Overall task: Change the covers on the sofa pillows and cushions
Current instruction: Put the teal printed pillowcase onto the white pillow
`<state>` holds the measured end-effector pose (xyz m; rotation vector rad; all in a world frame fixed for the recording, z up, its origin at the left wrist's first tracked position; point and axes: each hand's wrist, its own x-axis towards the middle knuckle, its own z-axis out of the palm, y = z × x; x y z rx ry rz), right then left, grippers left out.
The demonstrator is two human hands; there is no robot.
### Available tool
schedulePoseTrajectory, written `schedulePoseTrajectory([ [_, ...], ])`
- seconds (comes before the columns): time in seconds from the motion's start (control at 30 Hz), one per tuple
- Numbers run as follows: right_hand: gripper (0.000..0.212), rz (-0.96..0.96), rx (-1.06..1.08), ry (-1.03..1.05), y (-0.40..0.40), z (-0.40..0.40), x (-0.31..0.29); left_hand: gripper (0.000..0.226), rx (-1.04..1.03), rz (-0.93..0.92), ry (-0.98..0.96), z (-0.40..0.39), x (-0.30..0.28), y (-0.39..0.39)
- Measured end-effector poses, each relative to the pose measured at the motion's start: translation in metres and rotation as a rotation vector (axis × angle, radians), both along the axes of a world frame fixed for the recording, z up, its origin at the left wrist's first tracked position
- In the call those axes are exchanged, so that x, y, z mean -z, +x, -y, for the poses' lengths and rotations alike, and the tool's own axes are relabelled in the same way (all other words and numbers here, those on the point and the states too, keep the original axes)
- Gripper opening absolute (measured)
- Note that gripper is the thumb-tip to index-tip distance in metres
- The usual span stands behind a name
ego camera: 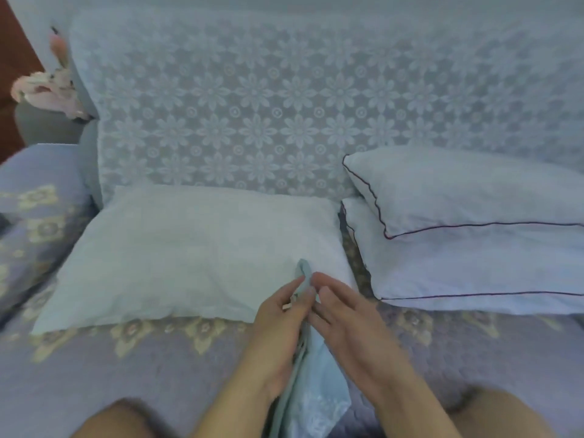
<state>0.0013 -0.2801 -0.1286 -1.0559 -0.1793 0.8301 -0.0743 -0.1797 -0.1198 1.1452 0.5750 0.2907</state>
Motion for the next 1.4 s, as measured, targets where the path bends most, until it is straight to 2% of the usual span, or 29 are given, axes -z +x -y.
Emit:
schedulePoseTrajectory([
  [0.1,0.042,0.139,0.004,-0.101,0.007,0.000,0.008,0.033,0.025,0.053,-0.003,-0.003,0.003,0.000],
  [0.17,0.046,0.139,-0.003,-0.113,0.008,-0.004,0.009,0.031,0.005,0.078,-0.063,-0.006,0.004,-0.004],
  [0.37,0.031,0.208,0.076,-0.228,-0.001,-0.015,0.015,0.019,0.004,0.065,0.112,-0.018,0.015,-0.010],
  [0.43,0.024,0.253,0.130,-0.273,-0.003,-0.015,0.014,0.024,0.037,0.043,0.133,-0.020,0.015,-0.014],
  [0.53,0.018,0.324,0.167,-0.346,0.000,-0.012,0.008,0.040,0.107,0.041,0.109,-0.022,0.019,-0.016],
  [0.63,0.016,0.385,0.148,-0.419,0.004,-0.006,0.002,0.033,0.111,0.070,-0.001,-0.019,0.019,-0.015],
  [0.7,0.014,0.383,0.128,-0.424,0.006,-0.003,-0.001,0.024,0.101,0.047,-0.053,-0.015,0.020,-0.015],
  [0.8,0.014,0.309,0.099,-0.395,0.013,0.001,0.000,0.024,0.146,-0.006,0.046,-0.012,0.025,-0.015],
  [0.87,0.014,0.273,0.095,-0.381,0.025,0.009,-0.001,0.013,0.130,0.013,0.009,-0.015,0.025,-0.017],
  [0.97,0.019,0.219,0.302,-0.378,0.065,0.039,0.000,0.014,-0.024,0.097,-0.160,-0.033,0.021,-0.025],
  [1.0,0.021,0.225,0.427,-0.441,0.080,0.051,0.002,0.014,-0.073,0.125,-0.198,-0.040,0.019,-0.027],
  [1.1,0.035,0.527,0.688,-0.961,0.103,0.079,0.004,0.004,-0.147,0.163,-0.220,-0.048,0.012,-0.030],
  [1.13,0.037,0.615,0.710,-0.987,0.100,0.081,0.002,0.010,-0.147,0.148,-0.212,-0.046,0.011,-0.029],
  [1.2,0.026,0.648,0.564,-0.807,0.081,0.070,-0.010,0.013,-0.126,0.110,-0.198,-0.039,0.009,-0.024],
  [1.27,0.013,0.587,0.196,-0.664,0.051,0.051,-0.019,0.010,-0.082,0.082,-0.180,-0.028,0.010,-0.020],
  [1.33,0.018,0.622,-0.204,-0.606,0.017,0.035,-0.017,0.009,-0.041,0.086,-0.163,-0.020,0.008,-0.015],
  [1.37,0.026,0.655,-0.301,-0.577,0.003,0.028,-0.011,0.008,-0.026,0.091,-0.141,-0.017,0.007,-0.014],
  [1.4,0.030,0.680,-0.292,-0.556,-0.007,0.021,-0.005,0.006,-0.015,0.090,-0.092,-0.015,0.006,-0.013],
])
